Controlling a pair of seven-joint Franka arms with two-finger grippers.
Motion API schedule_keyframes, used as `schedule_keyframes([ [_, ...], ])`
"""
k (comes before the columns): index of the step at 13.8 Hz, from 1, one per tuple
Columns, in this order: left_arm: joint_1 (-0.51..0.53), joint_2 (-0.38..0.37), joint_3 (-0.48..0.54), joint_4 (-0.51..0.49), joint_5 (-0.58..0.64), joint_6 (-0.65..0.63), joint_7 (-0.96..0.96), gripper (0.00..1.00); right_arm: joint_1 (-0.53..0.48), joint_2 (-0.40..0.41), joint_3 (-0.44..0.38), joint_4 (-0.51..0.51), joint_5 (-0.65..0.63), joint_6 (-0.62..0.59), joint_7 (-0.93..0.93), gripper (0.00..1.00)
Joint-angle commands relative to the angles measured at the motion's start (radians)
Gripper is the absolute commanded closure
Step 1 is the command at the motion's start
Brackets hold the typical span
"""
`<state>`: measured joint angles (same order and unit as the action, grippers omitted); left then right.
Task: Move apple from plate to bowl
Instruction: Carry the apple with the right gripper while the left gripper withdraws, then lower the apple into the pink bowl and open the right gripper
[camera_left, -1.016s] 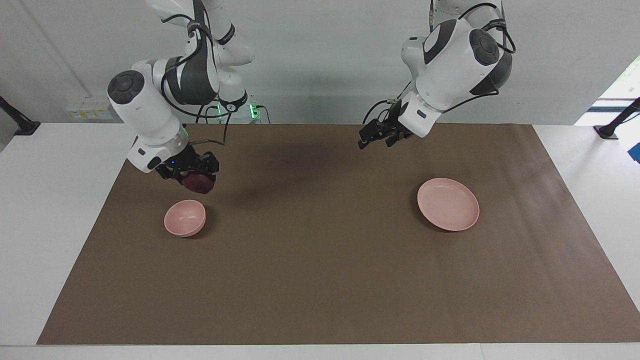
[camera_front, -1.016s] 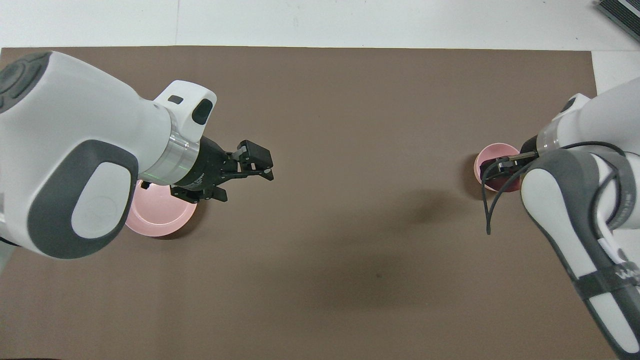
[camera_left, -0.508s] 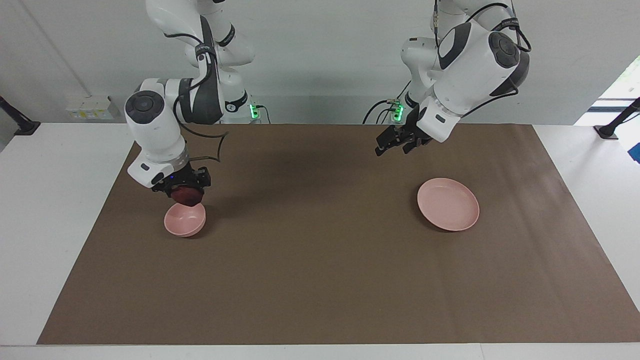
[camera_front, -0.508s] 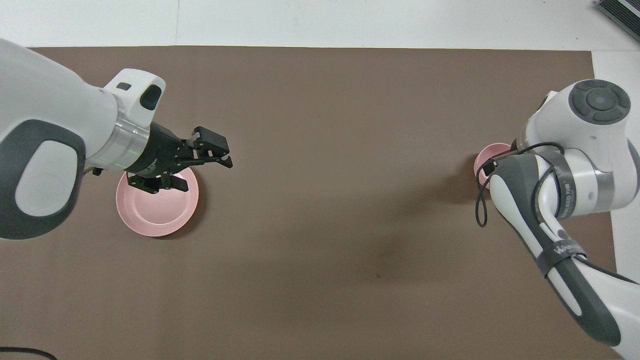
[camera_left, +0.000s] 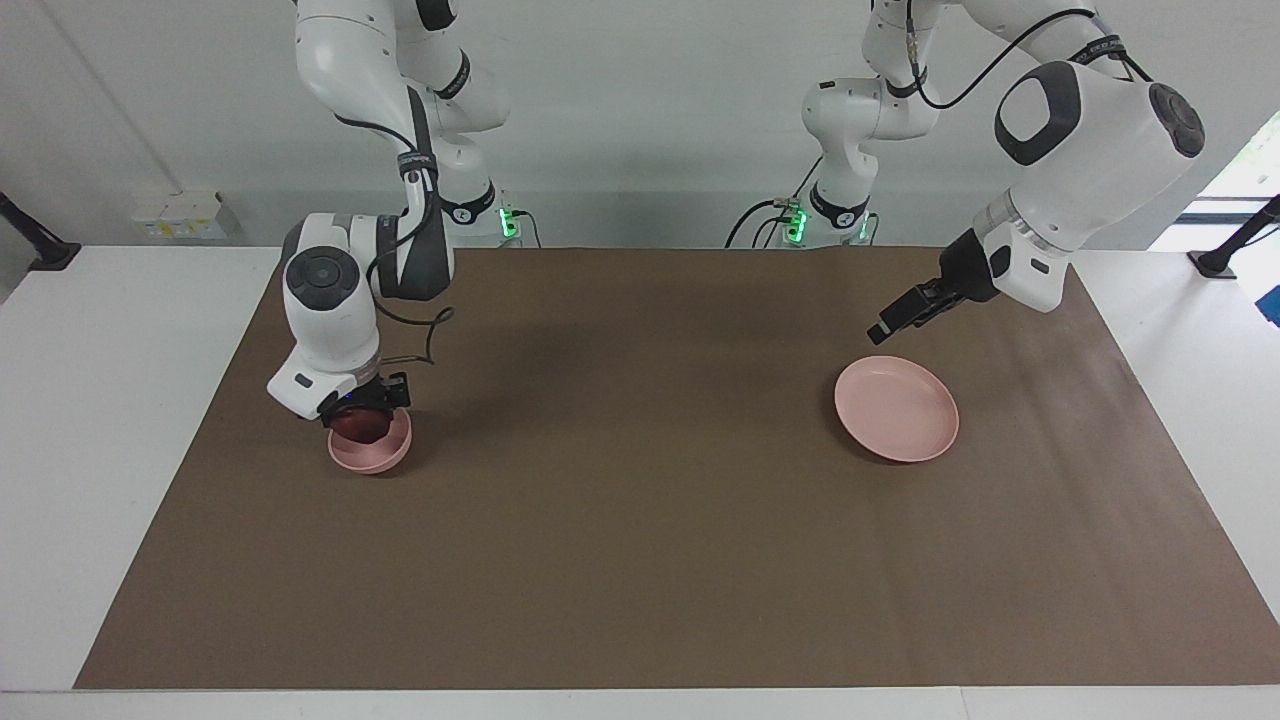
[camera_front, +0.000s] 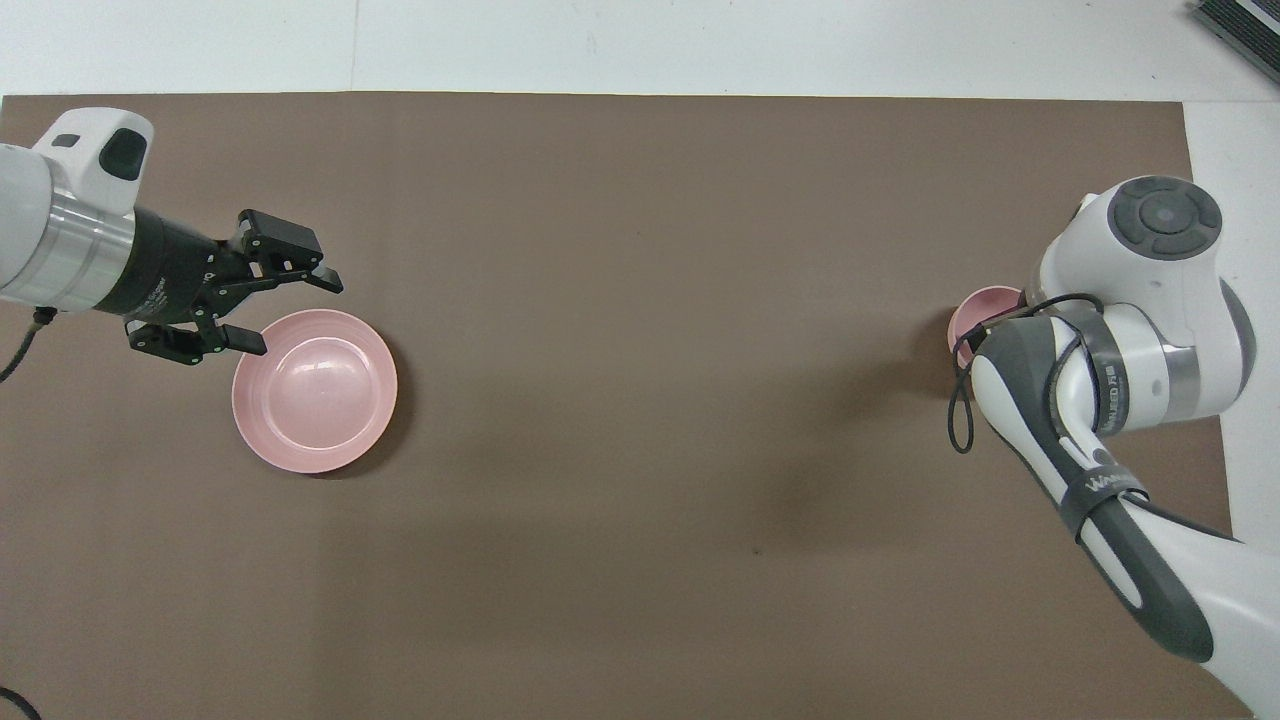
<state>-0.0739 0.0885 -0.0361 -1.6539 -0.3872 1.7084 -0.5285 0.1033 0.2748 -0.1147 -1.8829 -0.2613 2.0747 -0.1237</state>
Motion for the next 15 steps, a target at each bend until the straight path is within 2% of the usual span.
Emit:
schedule_keyframes([
  [1, 0.01, -0.013, 0.002, 0.009, 0.036, -0.021, -0.001, 0.0, -0.013, 0.004, 0.007, -0.016, -0.024, 0.027, -0.017, 1.0],
  [3, -0.016, -0.026, 0.06, 0.028, 0.082, -0.024, 0.037, 0.0, -0.013, 0.006, 0.007, -0.019, -0.023, 0.03, -0.016, 1.0],
  [4, -0.018, -0.026, 0.064, 0.038, 0.102, -0.023, 0.08, 0.0, -0.013, 0.01, 0.007, -0.024, -0.021, 0.031, -0.014, 0.97],
  [6, -0.018, -0.029, 0.091, 0.066, 0.151, -0.013, 0.172, 0.0, -0.014, 0.014, 0.007, -0.033, -0.018, 0.041, -0.013, 0.84],
  [7, -0.018, -0.029, 0.102, 0.084, 0.171, -0.012, 0.211, 0.0, -0.014, 0.015, 0.007, -0.033, -0.01, 0.044, -0.014, 0.73],
  [8, -0.018, -0.03, 0.111, 0.104, 0.198, -0.012, 0.266, 0.0, -0.014, 0.017, 0.007, -0.033, -0.006, 0.044, -0.013, 0.57],
  [9, -0.02, -0.03, 0.129, 0.121, 0.235, -0.012, 0.322, 0.0, -0.017, 0.018, 0.007, -0.033, -0.006, 0.042, -0.013, 0.46],
  [12, -0.021, -0.03, 0.185, 0.138, 0.284, -0.01, 0.477, 0.0, -0.017, 0.02, 0.007, -0.033, -0.006, 0.042, -0.013, 0.19],
  [15, -0.021, -0.039, 0.202, 0.184, 0.35, -0.027, 0.578, 0.0, -0.017, 0.02, 0.009, -0.03, -0.006, 0.039, -0.013, 0.02],
])
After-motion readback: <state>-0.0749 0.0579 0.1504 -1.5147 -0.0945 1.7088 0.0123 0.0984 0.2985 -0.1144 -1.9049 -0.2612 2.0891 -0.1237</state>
